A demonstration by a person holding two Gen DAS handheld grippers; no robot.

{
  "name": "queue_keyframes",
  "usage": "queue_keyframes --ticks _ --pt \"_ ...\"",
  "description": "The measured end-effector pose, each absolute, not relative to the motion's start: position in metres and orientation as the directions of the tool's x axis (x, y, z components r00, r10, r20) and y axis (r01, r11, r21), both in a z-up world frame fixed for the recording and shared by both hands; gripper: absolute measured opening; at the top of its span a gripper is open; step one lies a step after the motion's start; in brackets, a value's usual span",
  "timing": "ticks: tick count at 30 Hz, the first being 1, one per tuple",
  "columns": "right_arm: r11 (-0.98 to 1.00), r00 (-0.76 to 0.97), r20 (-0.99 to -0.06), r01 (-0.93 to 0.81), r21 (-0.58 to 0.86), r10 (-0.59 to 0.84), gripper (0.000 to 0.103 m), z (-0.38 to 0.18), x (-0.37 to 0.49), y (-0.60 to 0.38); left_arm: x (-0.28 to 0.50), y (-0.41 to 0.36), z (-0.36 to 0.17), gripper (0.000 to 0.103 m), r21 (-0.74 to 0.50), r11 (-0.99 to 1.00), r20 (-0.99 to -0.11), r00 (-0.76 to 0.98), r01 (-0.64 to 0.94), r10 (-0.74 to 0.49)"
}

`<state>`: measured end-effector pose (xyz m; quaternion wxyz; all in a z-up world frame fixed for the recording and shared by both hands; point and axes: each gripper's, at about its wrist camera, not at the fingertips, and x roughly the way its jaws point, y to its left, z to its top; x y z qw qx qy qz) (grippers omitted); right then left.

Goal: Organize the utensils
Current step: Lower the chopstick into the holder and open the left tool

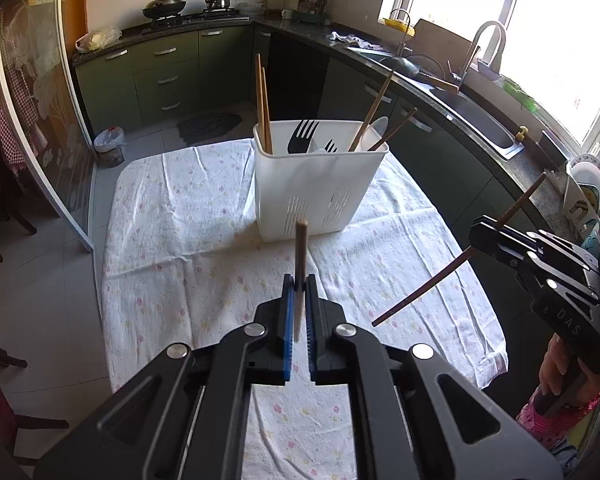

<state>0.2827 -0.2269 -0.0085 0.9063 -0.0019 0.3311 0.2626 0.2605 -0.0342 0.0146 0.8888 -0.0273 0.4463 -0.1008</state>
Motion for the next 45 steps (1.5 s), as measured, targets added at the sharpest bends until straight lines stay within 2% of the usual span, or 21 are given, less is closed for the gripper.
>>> queue_keyframes --ticks 5,15,24,27,31,41,45 --pt "0.857 0.661 -0.582 -0.499 0.131 0.473 0.007 0.018 0.285 -0.222 0.269 -0.042 0.048 0.005 -0.128 0.975 -0.746 0.629 0.182 -0.216" --pt "0.876 0.751 -0.479 -0.475 0.085 0.454 0.007 0.093 0.299 -0.226 0.295 -0.052 0.132 0.005 -0.109 0.974 -0.623 0.750 0.198 -0.222" --pt "0.892 0.810 -0.387 -0.444 0.088 0.441 0.007 0.131 0.337 -0.222 0.332 -0.050 0.163 0.005 -0.115 0.978 -0.528 0.824 0.172 -0.207" --pt "0.895 0.825 -0.352 -0.435 0.101 0.441 0.007 0.136 0.356 -0.219 0.347 -0.050 0.162 0.005 -0.092 0.984 -0.509 0.842 0.156 -0.181" --pt "0.902 0.835 -0.344 -0.417 0.112 0.429 0.007 0.129 0.384 -0.213 0.367 -0.050 0.142 0.005 -0.097 0.984 -0.542 0.821 0.148 -0.177" --pt "0.909 0.802 -0.431 -0.392 0.144 0.414 0.007 0.061 0.441 -0.196 0.403 -0.047 0.066 0.006 -0.097 0.984 -0.654 0.736 0.150 -0.177" --pt "0.912 0.793 -0.456 -0.385 0.139 0.405 0.007 0.034 0.447 -0.190 0.407 -0.046 0.044 0.006 -0.089 0.985 -0.668 0.724 0.150 -0.171"
